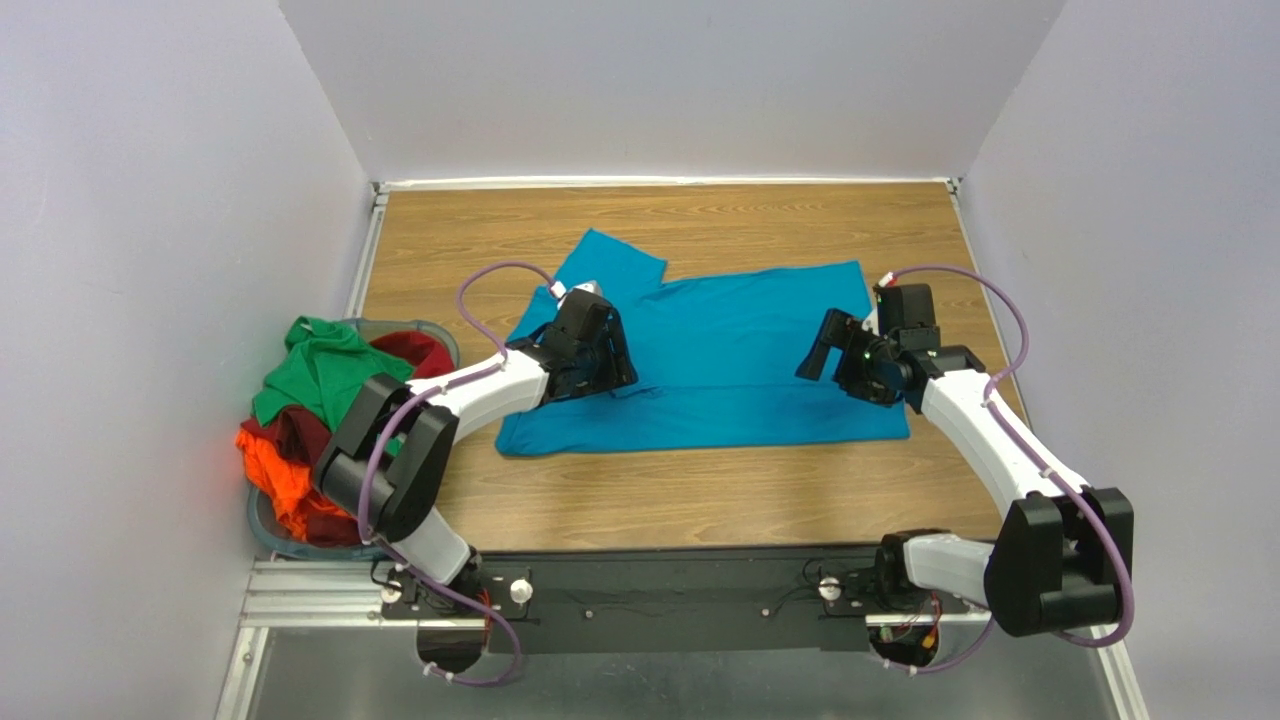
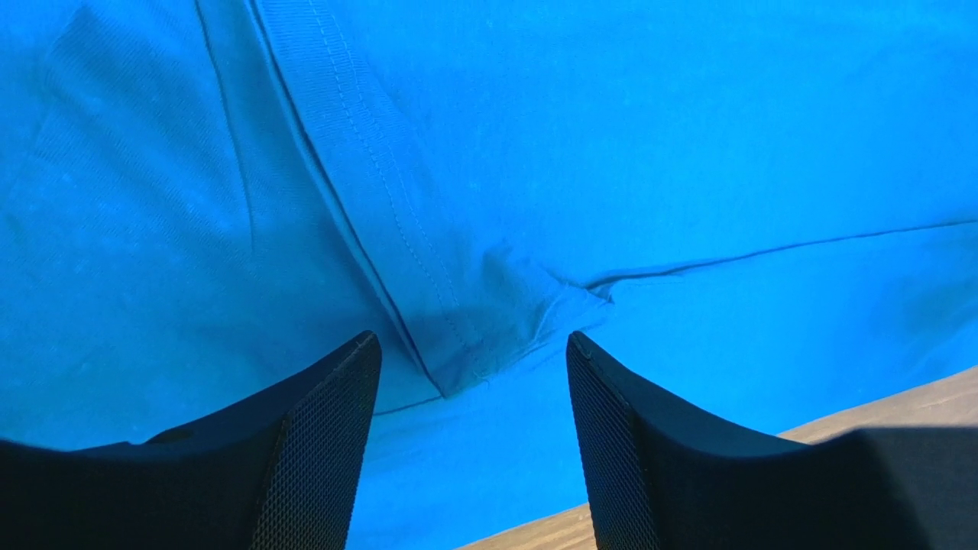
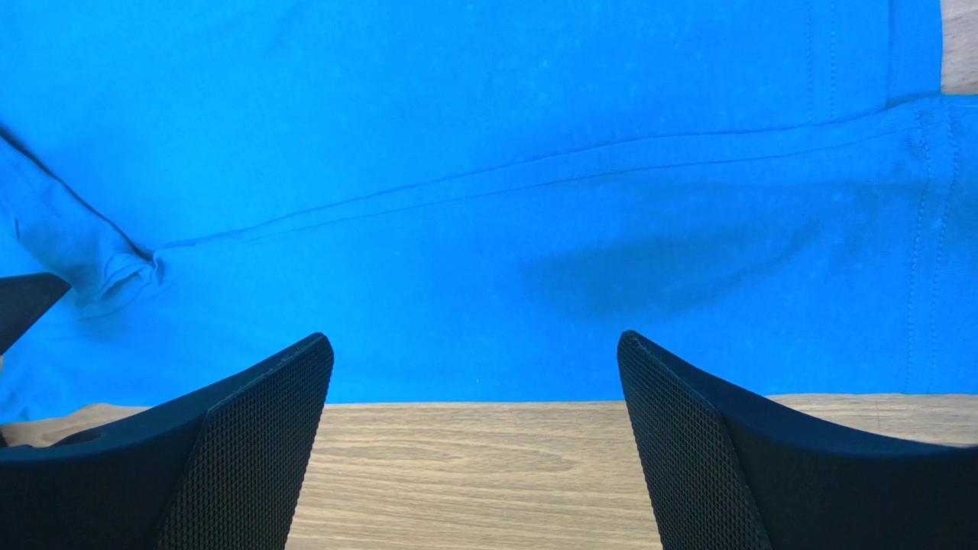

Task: Fold and stack the t-shirts
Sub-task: Fold the tshirt

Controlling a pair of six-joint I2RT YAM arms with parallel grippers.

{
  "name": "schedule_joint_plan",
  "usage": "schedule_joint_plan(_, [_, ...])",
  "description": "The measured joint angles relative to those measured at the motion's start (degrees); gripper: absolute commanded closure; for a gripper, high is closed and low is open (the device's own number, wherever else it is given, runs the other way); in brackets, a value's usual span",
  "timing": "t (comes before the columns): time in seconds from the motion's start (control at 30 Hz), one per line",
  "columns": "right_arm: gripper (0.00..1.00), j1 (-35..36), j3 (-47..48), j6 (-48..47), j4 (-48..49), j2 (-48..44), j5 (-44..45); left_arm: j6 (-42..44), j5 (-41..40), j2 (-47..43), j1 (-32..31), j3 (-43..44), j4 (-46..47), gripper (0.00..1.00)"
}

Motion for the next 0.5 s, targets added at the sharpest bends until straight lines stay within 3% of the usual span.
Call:
schedule_joint_plan(0.17, [0.00,0.0,0.0,0.0,0.0,0.0,0.9,0.1,0.0,1.6,-0.1,0.7,0.5,0.36])
schedule_joint_plan(0.43, [0.00,0.0,0.0,0.0,0.0,0.0,1.7,0.4,0.2,4.8,-0.1,1.8,1.0,0.76])
schedule_joint_plan(0.5, [0.00,0.0,0.0,0.0,0.0,0.0,1.9,0.5,0.3,4.8,-0.1,1.8,1.0,0.78])
